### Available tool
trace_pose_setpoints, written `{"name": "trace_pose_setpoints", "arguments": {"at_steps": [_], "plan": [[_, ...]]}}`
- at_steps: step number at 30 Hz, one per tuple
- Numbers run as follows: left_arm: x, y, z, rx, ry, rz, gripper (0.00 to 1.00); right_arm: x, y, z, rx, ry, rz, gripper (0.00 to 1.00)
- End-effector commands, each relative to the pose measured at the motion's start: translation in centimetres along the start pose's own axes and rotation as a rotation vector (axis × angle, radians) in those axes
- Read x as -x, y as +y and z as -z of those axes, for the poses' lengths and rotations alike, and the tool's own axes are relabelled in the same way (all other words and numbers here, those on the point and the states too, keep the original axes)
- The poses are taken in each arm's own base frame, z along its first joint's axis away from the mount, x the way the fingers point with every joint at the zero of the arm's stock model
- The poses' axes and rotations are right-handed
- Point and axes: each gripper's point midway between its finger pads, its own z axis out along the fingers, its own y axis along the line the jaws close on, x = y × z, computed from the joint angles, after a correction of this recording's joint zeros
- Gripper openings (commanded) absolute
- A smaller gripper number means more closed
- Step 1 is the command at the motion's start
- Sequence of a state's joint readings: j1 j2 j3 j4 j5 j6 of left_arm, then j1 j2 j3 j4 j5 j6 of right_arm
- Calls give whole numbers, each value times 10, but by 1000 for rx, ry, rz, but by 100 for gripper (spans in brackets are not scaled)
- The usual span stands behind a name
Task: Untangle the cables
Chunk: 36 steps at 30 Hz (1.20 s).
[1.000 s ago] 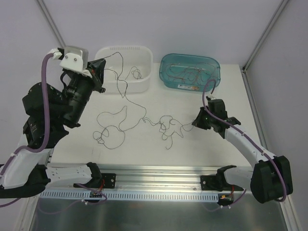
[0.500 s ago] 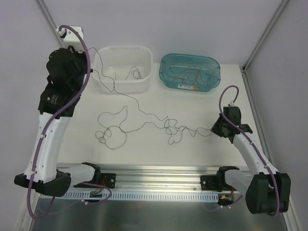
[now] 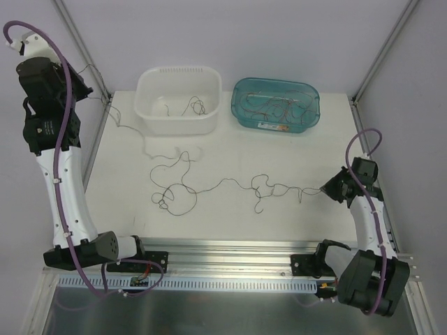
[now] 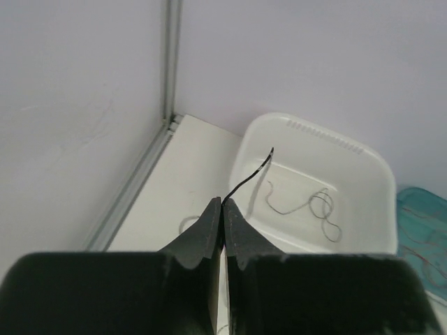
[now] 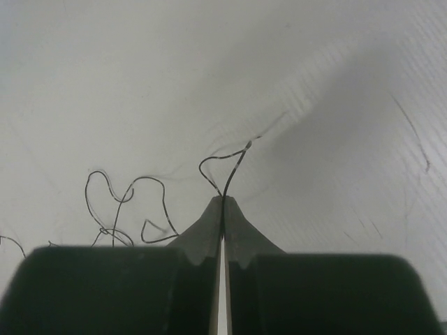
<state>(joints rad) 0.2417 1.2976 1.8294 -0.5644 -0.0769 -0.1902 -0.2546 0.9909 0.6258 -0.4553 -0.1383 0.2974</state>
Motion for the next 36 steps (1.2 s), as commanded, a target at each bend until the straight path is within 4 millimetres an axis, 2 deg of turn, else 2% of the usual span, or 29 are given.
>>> {"name": "trace_pose_setpoints", "arguments": {"at_steps": [1, 5, 6, 8, 10, 11, 12, 14, 15, 17, 18, 20, 21, 27, 29, 33, 34, 36], "plan": [[19, -51, 21, -259, -23, 64, 0, -4, 25, 0, 115, 58, 49, 2], [-6, -89, 31, -444, 56, 25, 0, -26, 40, -8, 103, 124, 159, 1], [-17, -91, 28, -454, 80, 13, 0, -29, 43, -9, 106, 129, 171, 1], [-26, -99, 26, -487, 100, -13, 0, -39, 52, -10, 128, 157, 208, 2], [-21, -100, 28, -491, 87, -13, 0, -46, 56, -10, 136, 184, 239, 8], [-14, -100, 30, -487, 67, -14, 0, -53, 60, -8, 144, 203, 266, 11], [3, -99, 35, -474, 22, -15, 0, -56, 63, -7, 156, 205, 283, 24], [21, -101, 39, -471, -25, -17, 0, -67, 69, -2, 172, 228, 341, 39], [41, -103, 48, -478, -75, -18, 0, -71, 71, 0, 176, 236, 358, 54], [54, -106, 48, -483, -100, -6, 0, -80, 75, 7, 187, 257, 413, 69], [70, -109, 56, -490, -143, -3, 0, -82, 76, 10, 188, 260, 436, 73], [81, -113, 56, -500, -161, 15, 0, -87, 76, 18, 190, 263, 484, 79], [95, -115, 60, -509, -196, 25, 0, -88, 78, 22, 201, 264, 506, 84], [133, -143, 82, -662, -290, 102, 0, -95, 85, 51, 295, 240, 561, 94], [142, -152, 84, -707, -320, 125, 0, -96, 87, 58, 328, 223, 571, 95], [158, -162, 80, -747, -380, 147, 0, -96, 91, 68, 384, 198, 591, 97], [157, -165, 72, -750, -374, 159, 0, -96, 92, 70, 393, 195, 594, 97], [164, -175, 71, -780, -401, 164, 0, -96, 95, 72, 415, 186, 604, 99]]}}
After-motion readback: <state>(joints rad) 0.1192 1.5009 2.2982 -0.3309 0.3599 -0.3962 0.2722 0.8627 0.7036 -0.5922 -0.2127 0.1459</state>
